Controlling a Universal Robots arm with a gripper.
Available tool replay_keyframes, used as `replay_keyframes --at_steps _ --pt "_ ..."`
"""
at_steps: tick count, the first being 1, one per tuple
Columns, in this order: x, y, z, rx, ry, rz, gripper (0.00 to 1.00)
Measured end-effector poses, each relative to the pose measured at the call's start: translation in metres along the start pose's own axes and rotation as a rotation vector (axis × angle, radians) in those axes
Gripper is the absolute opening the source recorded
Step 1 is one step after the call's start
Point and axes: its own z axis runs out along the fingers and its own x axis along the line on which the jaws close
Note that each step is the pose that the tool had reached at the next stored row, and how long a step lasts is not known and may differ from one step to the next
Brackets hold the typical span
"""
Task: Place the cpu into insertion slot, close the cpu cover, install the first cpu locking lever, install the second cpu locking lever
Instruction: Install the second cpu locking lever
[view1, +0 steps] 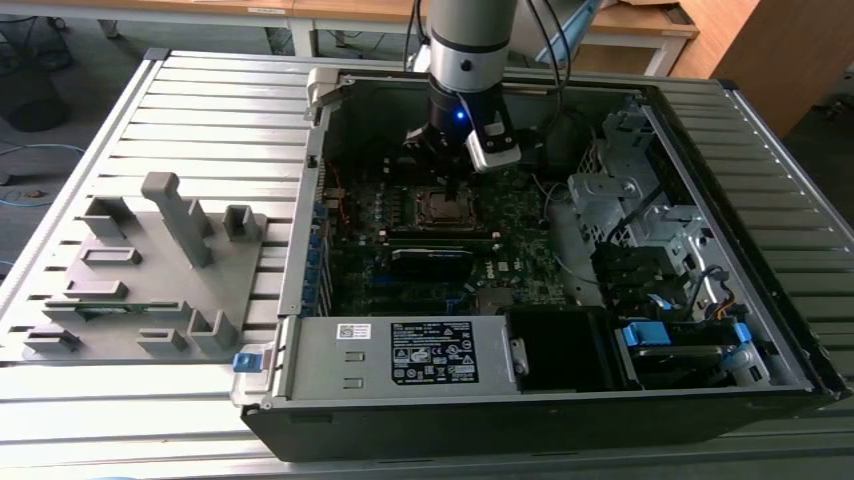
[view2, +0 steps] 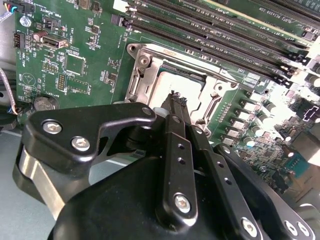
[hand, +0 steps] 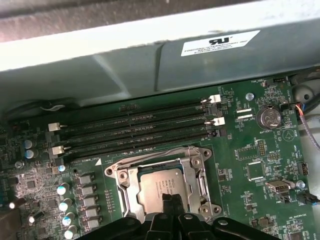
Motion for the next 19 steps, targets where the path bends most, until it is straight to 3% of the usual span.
replay_keyframes --at_steps 19 --pt "-0.0002 0.0 -0.0044 0.0 0.0 0.0 0.11"
